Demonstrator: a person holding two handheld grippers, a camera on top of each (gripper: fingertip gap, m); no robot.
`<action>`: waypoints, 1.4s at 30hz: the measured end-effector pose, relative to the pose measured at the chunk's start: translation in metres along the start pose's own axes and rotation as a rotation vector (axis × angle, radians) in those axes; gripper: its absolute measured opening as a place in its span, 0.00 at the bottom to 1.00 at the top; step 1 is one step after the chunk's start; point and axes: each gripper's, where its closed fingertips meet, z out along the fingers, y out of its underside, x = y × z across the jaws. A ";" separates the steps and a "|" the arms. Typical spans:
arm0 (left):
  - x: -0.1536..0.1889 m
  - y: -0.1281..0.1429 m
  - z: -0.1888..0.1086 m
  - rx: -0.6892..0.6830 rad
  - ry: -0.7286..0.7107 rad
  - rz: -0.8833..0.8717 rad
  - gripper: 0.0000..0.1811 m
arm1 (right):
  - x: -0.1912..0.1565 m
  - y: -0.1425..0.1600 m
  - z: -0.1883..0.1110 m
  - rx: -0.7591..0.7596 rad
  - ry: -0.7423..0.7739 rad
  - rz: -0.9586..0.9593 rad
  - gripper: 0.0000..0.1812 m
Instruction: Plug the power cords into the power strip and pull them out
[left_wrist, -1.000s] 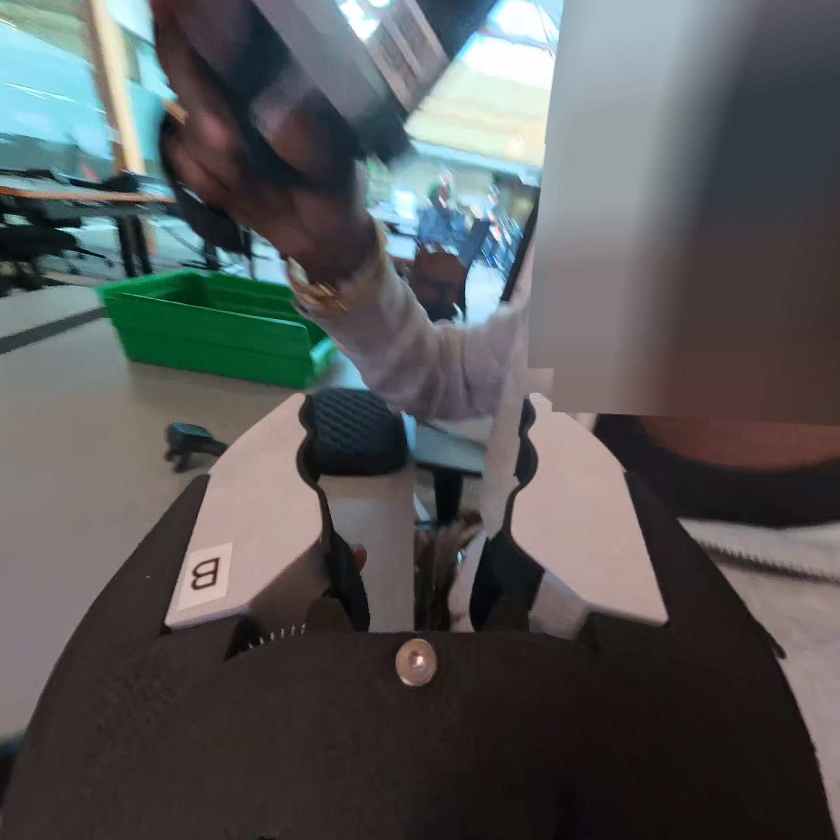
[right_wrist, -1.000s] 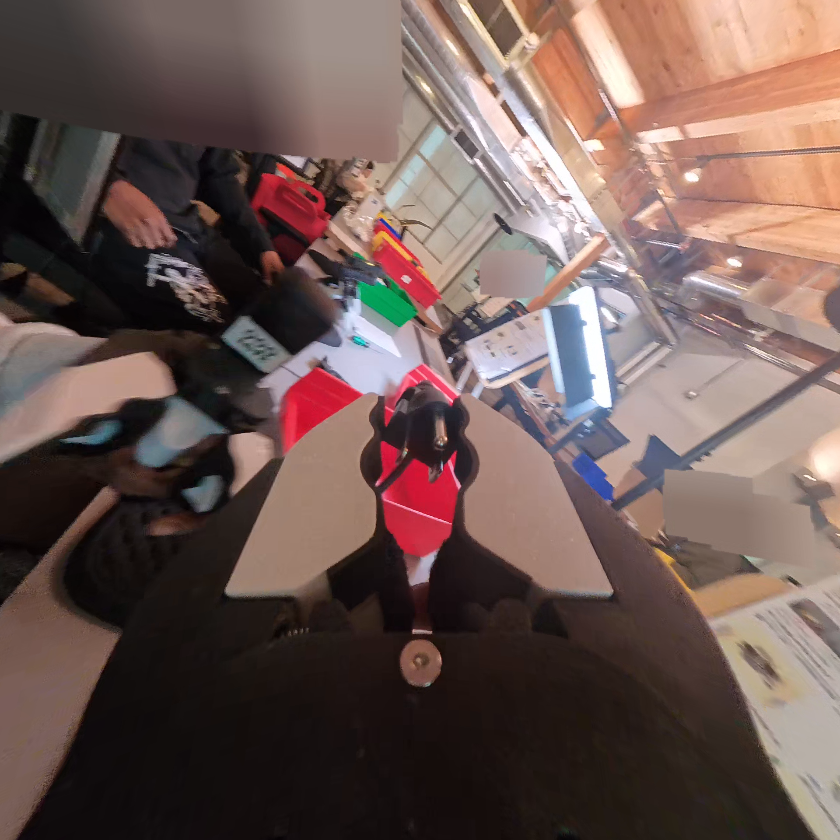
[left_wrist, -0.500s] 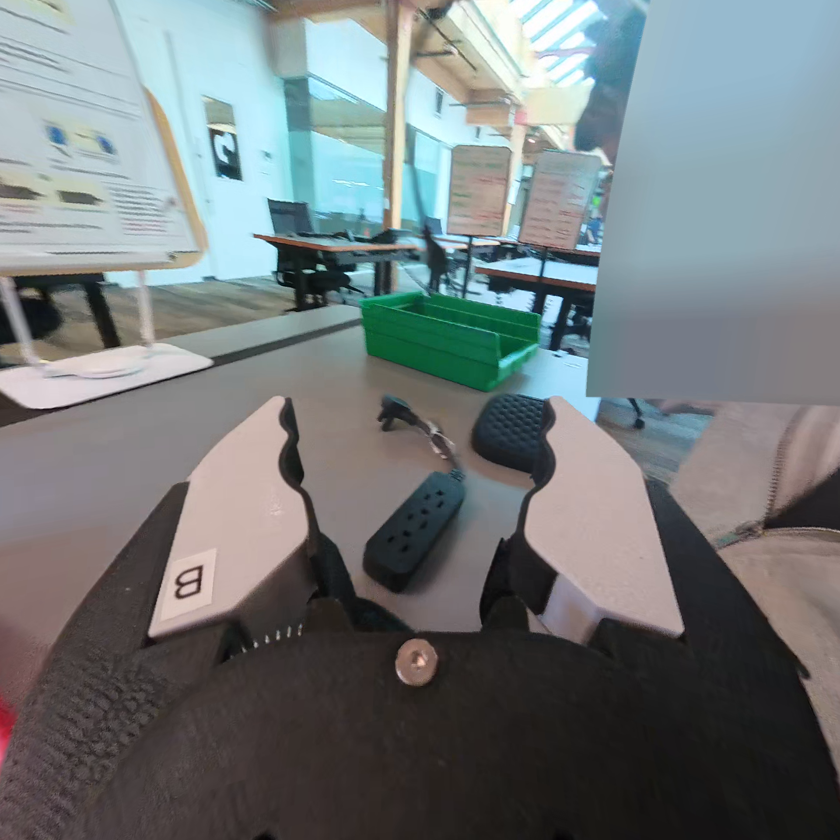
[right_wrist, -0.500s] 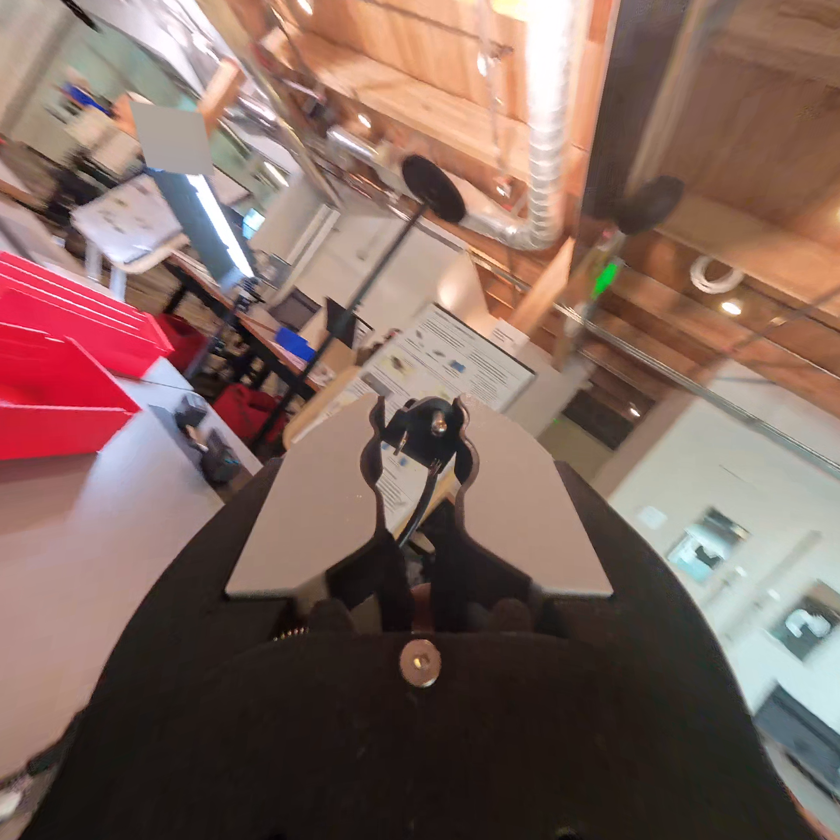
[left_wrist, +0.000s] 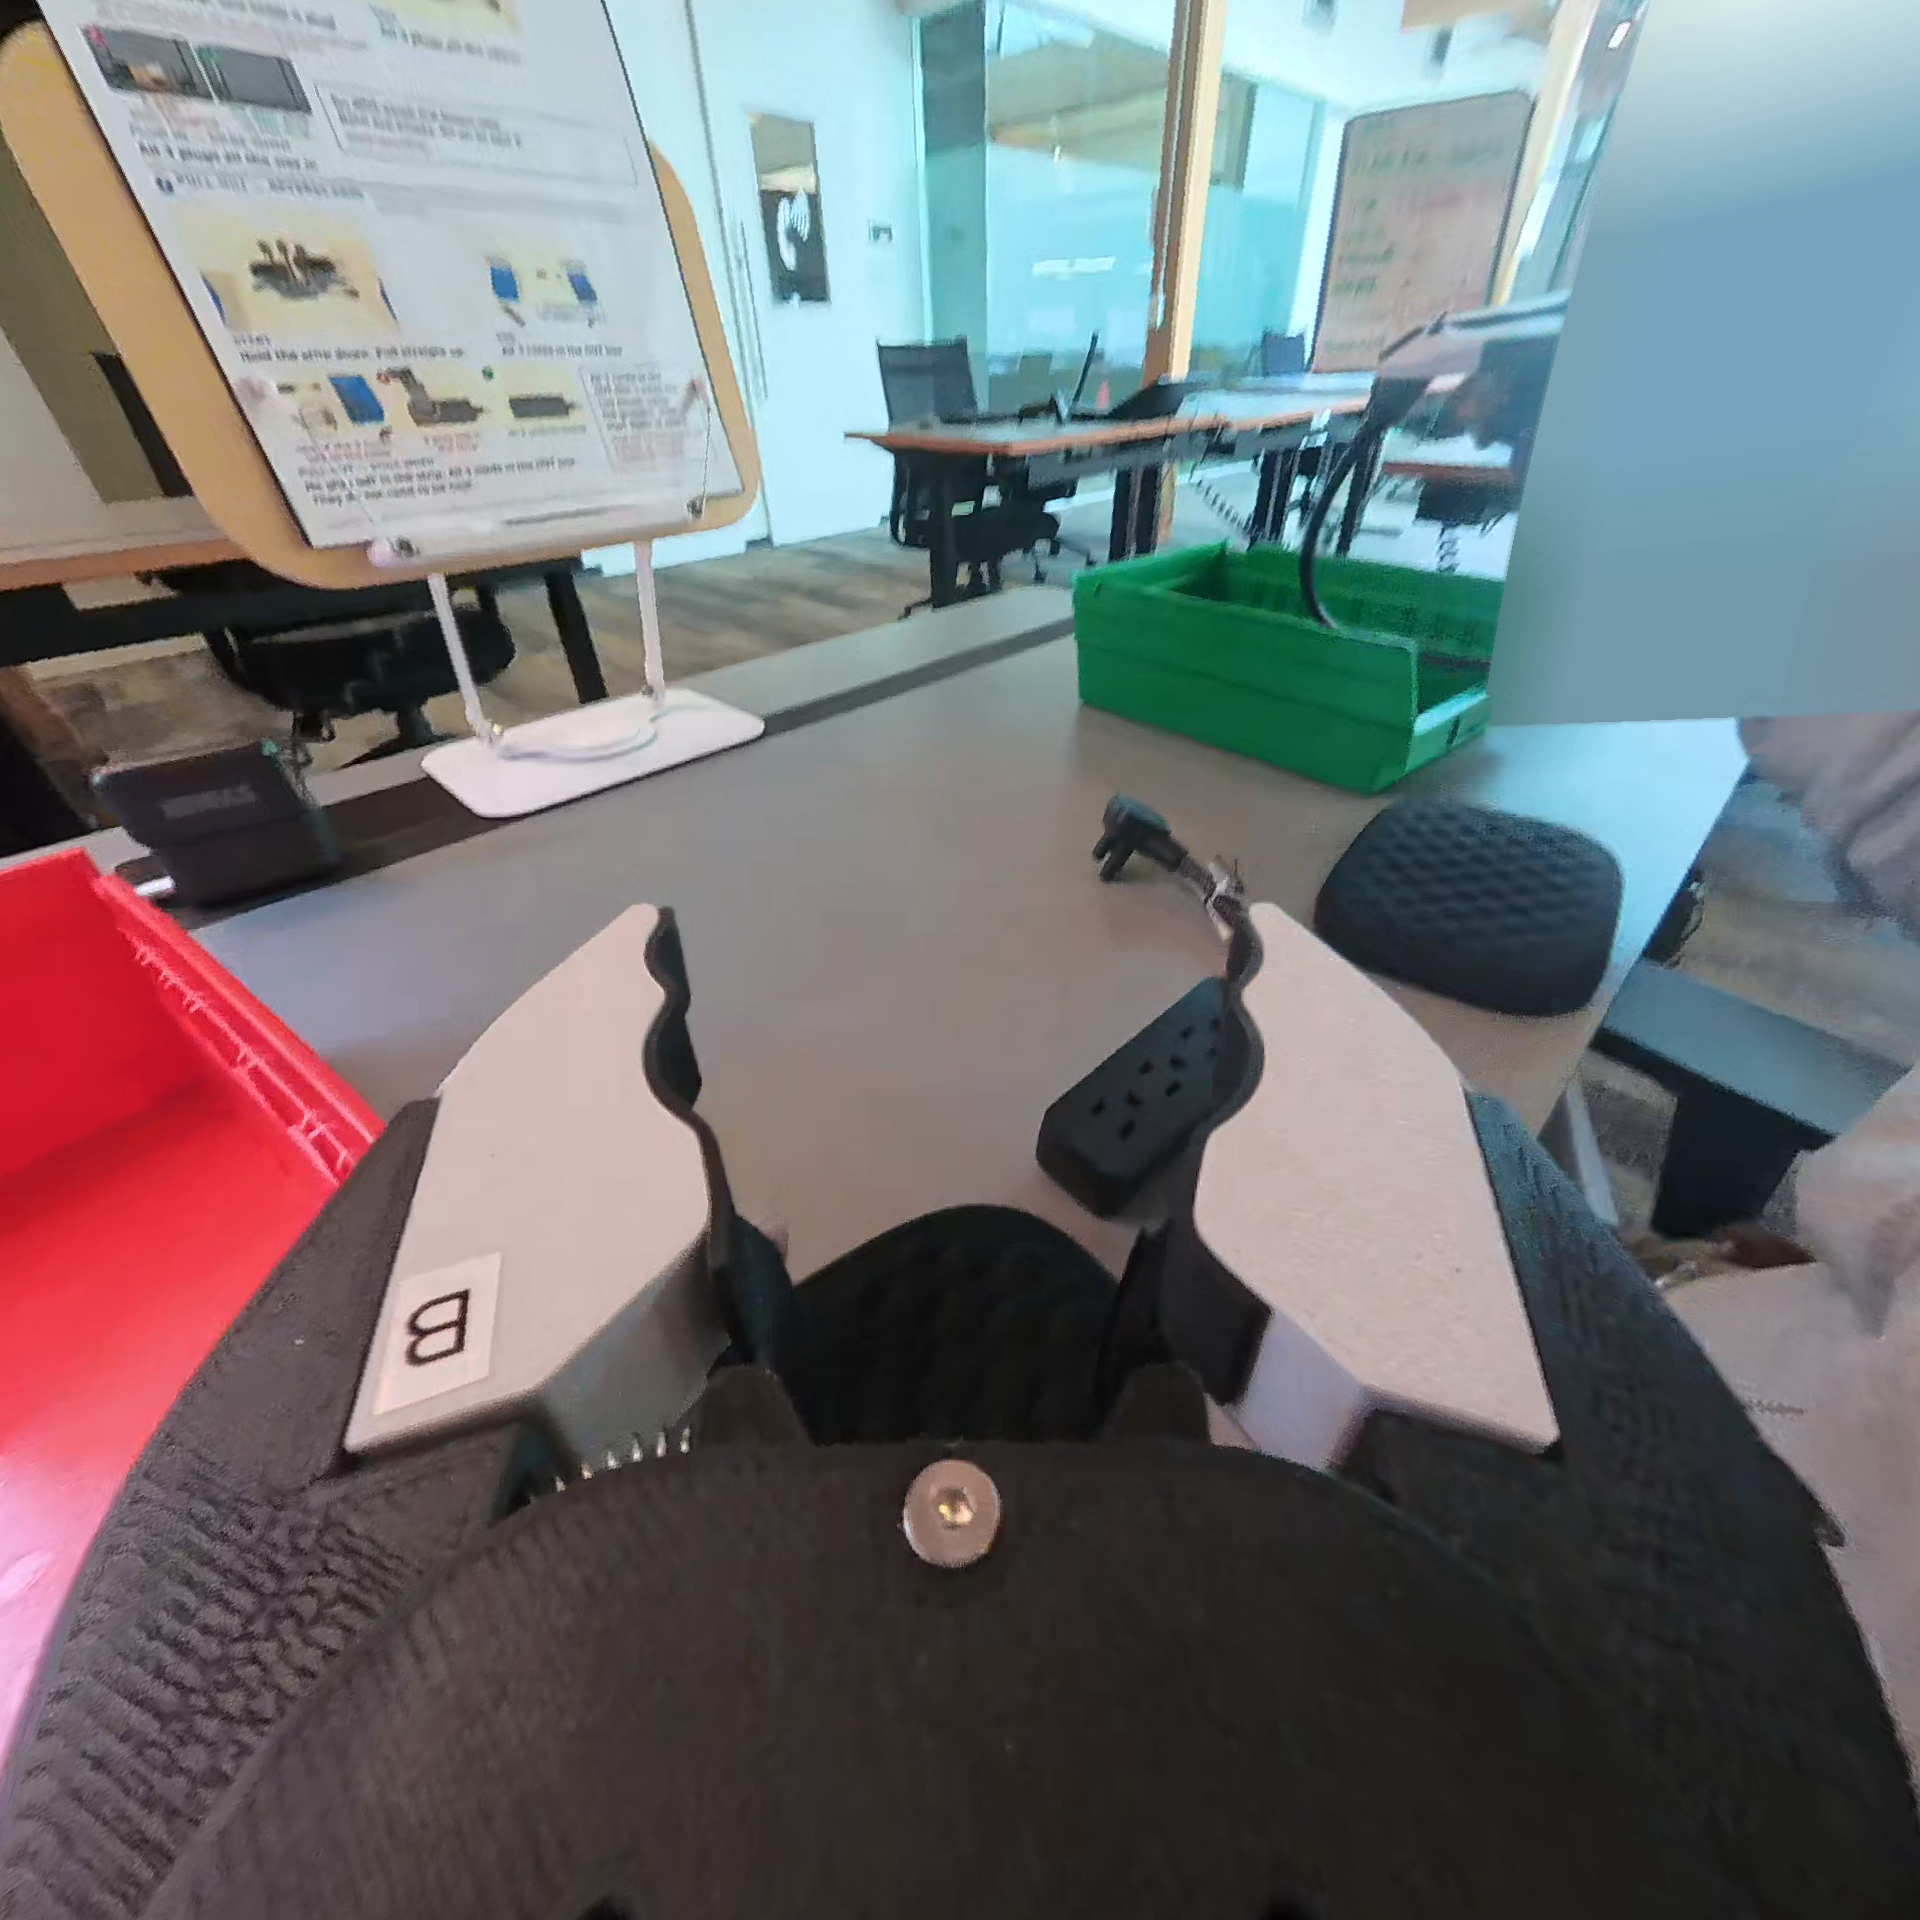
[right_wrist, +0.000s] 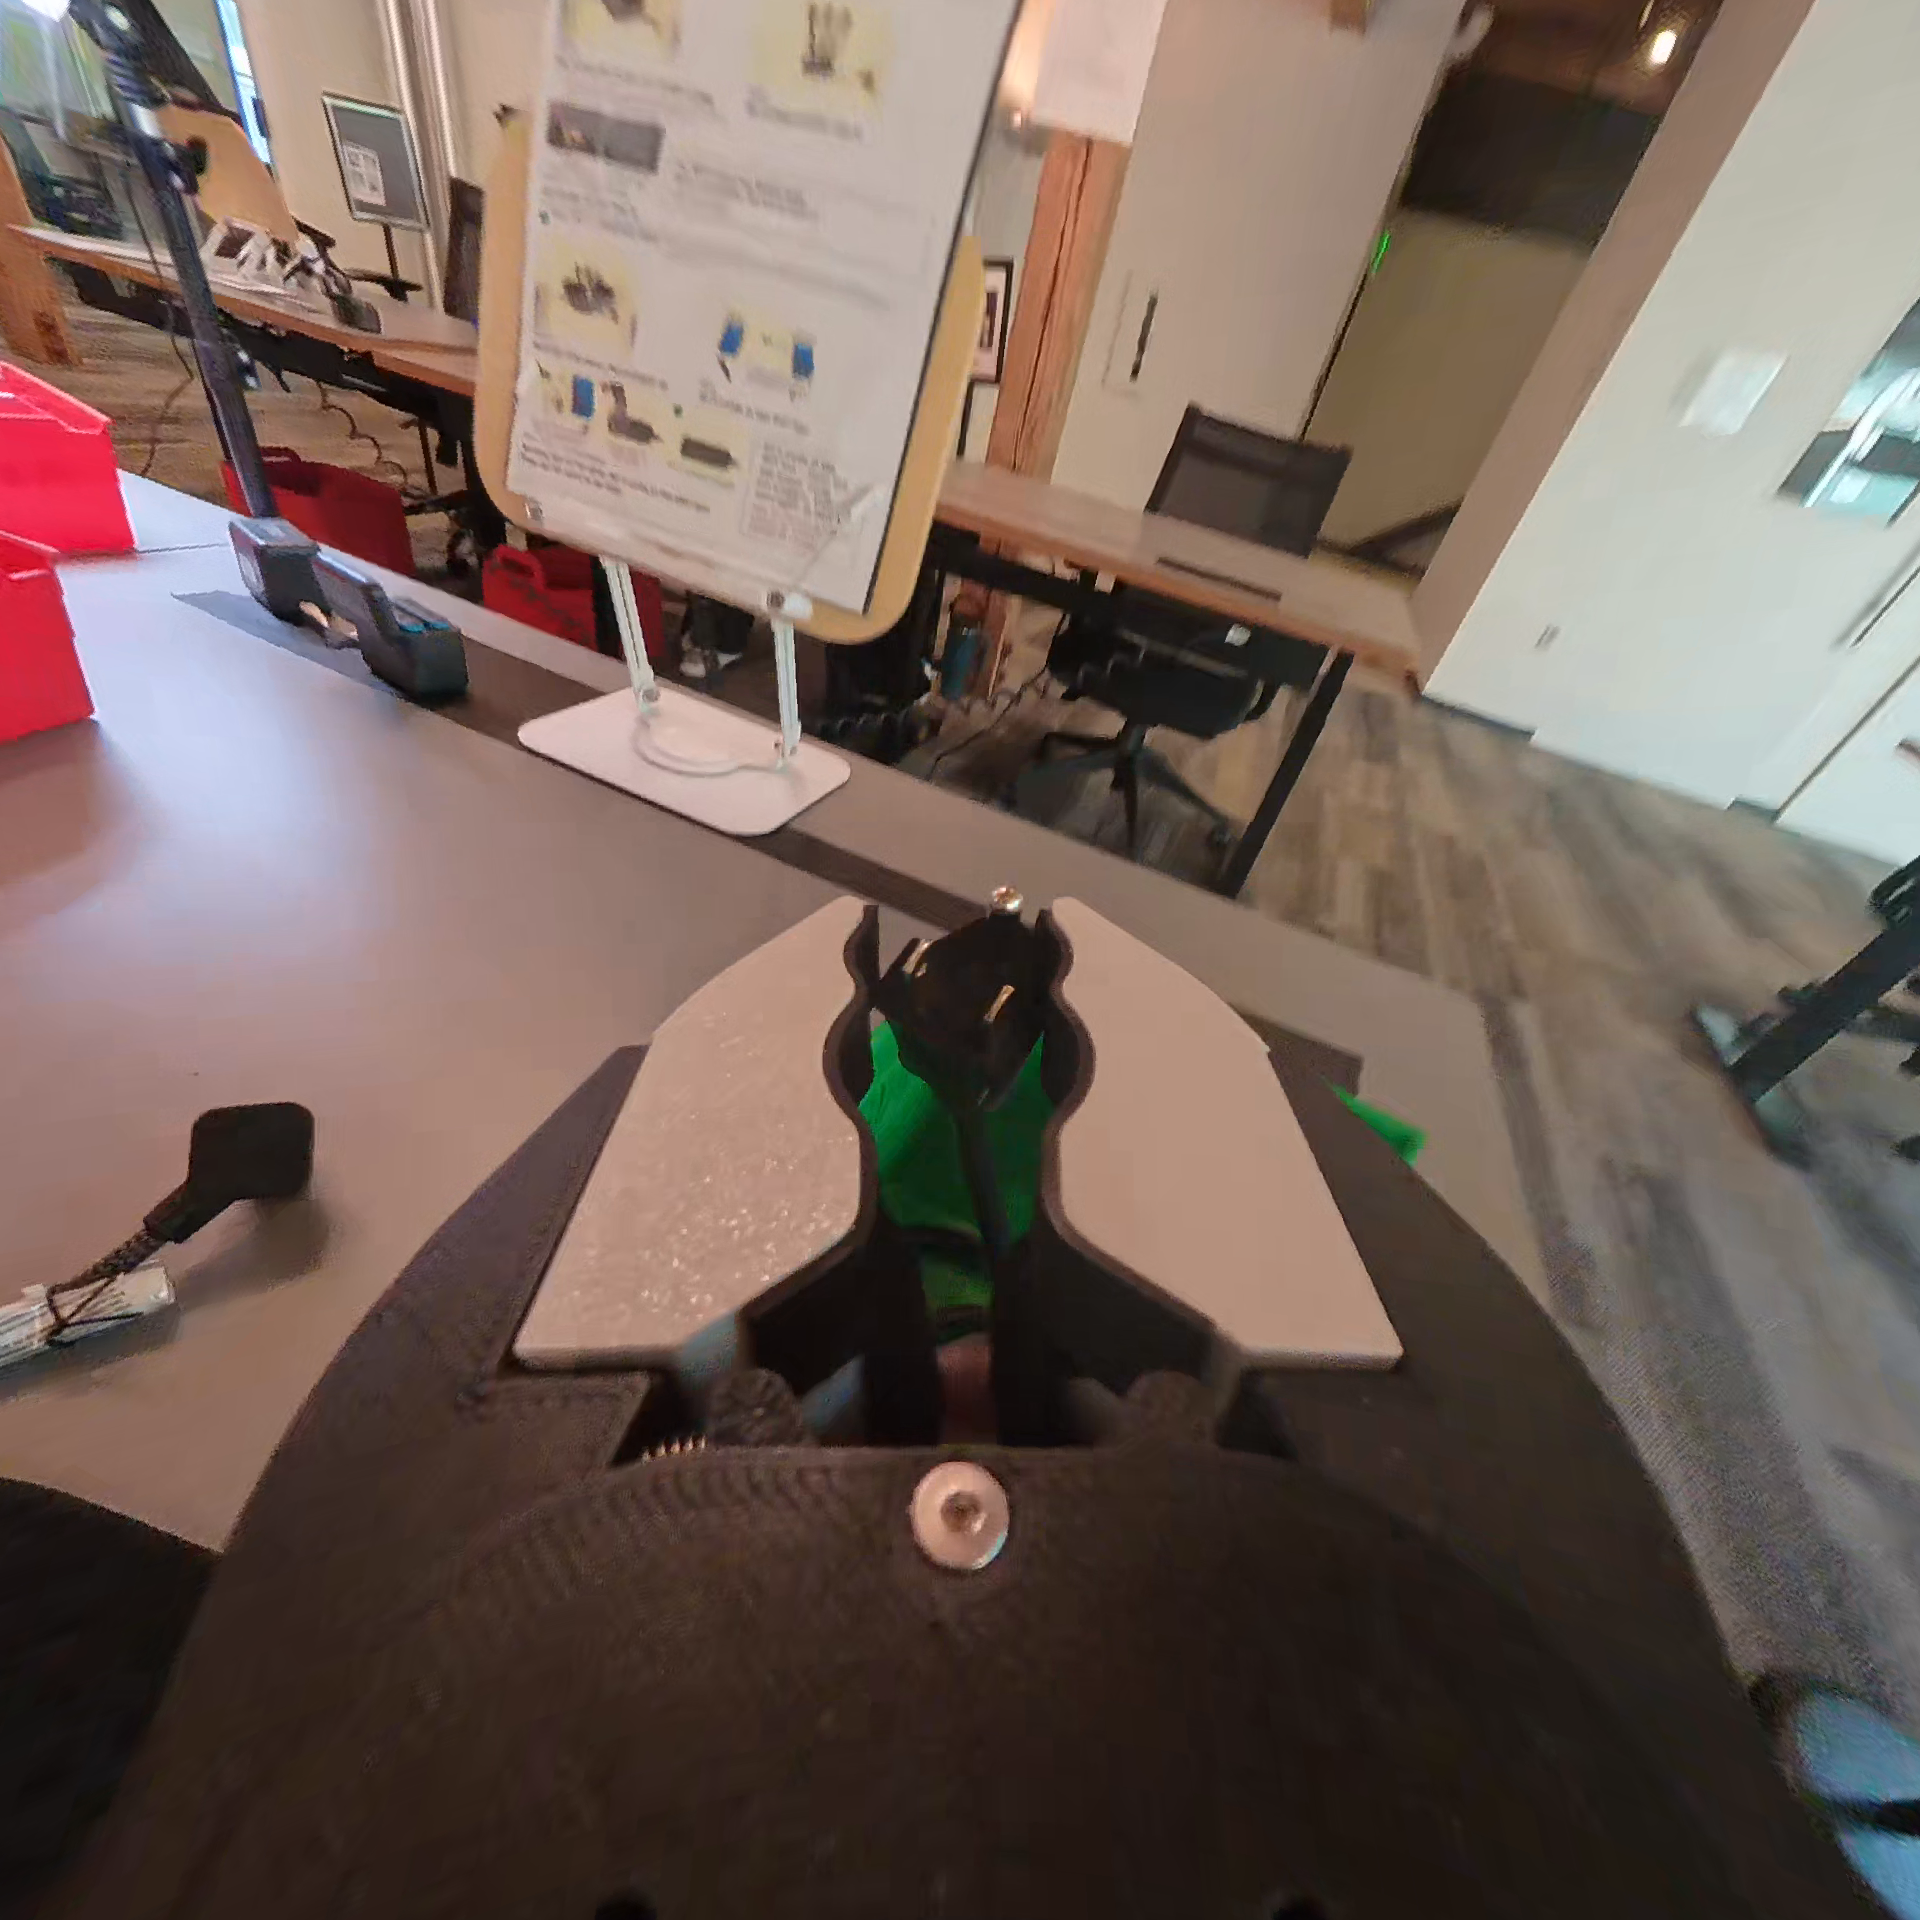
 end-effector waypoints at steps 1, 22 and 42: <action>-0.001 0.004 0.002 -0.029 -0.011 0.007 0.54 | 0.000 0.011 0.006 -0.015 -0.009 0.031 0.16; -0.017 0.036 0.013 -0.188 -0.154 0.026 0.59 | -0.355 0.053 0.002 -0.327 -1.113 -0.258 0.54; -0.036 0.041 -0.003 -0.177 -0.218 0.046 0.59 | -0.342 -0.023 0.030 0.102 -0.757 -0.614 0.24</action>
